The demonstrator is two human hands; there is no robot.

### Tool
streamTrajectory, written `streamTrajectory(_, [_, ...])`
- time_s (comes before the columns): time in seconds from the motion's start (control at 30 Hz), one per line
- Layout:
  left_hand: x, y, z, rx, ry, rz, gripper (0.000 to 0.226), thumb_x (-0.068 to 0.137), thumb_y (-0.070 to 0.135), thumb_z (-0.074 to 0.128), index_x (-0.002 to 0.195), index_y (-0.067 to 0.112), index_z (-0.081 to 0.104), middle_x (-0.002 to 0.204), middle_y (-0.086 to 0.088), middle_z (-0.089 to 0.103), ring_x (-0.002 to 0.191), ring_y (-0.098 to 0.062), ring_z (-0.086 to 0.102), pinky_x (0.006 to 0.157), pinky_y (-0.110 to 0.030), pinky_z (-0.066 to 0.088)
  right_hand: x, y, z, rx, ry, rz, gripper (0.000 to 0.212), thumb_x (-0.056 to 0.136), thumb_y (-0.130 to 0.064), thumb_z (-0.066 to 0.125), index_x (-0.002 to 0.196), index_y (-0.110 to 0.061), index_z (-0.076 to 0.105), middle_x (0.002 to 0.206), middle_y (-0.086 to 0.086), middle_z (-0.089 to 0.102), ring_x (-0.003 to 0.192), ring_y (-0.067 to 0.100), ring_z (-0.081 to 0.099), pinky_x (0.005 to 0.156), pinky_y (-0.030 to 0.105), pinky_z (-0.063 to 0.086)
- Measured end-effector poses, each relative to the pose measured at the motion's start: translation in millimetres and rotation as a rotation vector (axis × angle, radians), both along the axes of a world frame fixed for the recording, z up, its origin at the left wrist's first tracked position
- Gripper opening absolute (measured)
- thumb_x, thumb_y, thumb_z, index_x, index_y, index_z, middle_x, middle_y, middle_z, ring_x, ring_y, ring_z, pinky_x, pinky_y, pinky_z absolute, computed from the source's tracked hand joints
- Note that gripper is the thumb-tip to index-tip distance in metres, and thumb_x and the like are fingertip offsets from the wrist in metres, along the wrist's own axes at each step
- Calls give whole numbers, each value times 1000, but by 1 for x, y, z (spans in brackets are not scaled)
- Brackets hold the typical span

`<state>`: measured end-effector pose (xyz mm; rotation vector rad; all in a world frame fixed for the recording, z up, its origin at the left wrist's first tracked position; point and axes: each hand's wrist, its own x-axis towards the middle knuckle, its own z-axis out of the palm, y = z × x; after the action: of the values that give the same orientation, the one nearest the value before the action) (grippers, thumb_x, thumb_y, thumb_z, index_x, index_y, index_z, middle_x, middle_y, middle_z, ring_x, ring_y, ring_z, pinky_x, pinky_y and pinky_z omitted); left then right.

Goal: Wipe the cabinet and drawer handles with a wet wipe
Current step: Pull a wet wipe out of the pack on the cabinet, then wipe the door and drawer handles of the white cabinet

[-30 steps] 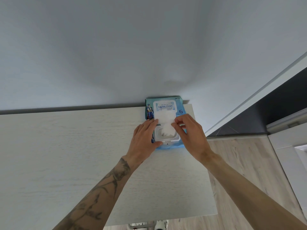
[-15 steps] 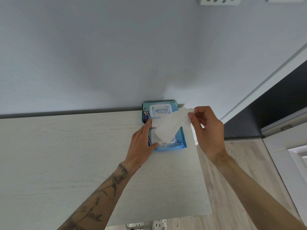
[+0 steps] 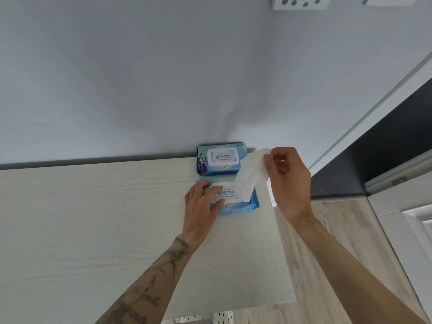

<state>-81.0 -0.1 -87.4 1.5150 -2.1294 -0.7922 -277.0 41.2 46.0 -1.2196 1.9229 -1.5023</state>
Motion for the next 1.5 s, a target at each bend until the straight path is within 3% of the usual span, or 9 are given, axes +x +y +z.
streamTrajectory(0.17, [-3,4,-4,10,-40,52,46,101,33,74,146,28,66,153,2,47,147,-18,36,125,-31,19,3,5,-7,48,5,34,23,102,-23,66,102,-43,54,96,-43,63,95,-10,66,80,5,52])
streamTrajectory(0.43, [-13,8,4,91,-18,153,44,100,33,76,143,30,68,152,7,45,147,-13,38,128,-40,18,7,13,-7,65,-3,40,15,100,-27,66,112,-25,57,106,-28,63,96,-11,65,83,5,54])
streamTrajectory(0.6, [0,23,22,87,-18,92,51,105,33,70,154,24,57,160,4,44,148,-15,40,126,-31,18,11,23,2,51,-19,69,15,100,-28,65,111,-23,57,106,-26,65,94,-3,69,81,10,58])
streamTrajectory(0.73, [37,53,43,-5,22,58,45,106,30,68,150,22,60,157,4,51,143,-13,47,122,-30,26,25,40,9,50,-61,103,15,102,-19,65,106,-31,57,101,-29,67,93,-8,69,74,10,56])
streamTrajectory(0.97, [130,141,56,-134,-90,28,38,103,24,71,141,17,70,153,-4,60,142,-27,56,117,-37,35,79,100,15,49,-99,159,21,105,-18,62,96,-34,51,105,-17,66,90,20,72,65,33,59])
streamTrajectory(1.13, [202,215,32,-211,-90,34,37,103,26,66,140,20,70,151,1,60,140,-20,52,114,-39,42,130,164,11,69,-47,147,22,105,-12,61,97,-33,62,101,-23,70,75,20,69,55,17,50])
streamTrajectory(1.27, [252,267,9,-205,-83,14,39,105,28,59,142,22,68,152,4,58,141,-19,49,115,-38,42,171,227,1,85,-87,63,23,101,-15,67,109,-37,64,112,-24,71,77,20,73,62,36,60])
streamTrajectory(1.4, [279,299,-17,-227,-96,-48,40,102,19,69,142,20,67,150,1,60,141,-16,47,115,-42,44,203,283,-19,116,-70,27,46,89,-10,80,123,-34,59,128,-26,63,87,7,73,68,16,59])
streamTrajectory(1.5, [282,300,-41,-267,-123,-100,44,101,16,73,144,18,66,153,-2,59,143,-23,52,118,-43,43,219,308,-42,99,-98,39,58,86,-1,81,124,-39,59,127,-33,62,95,5,73,70,16,59])
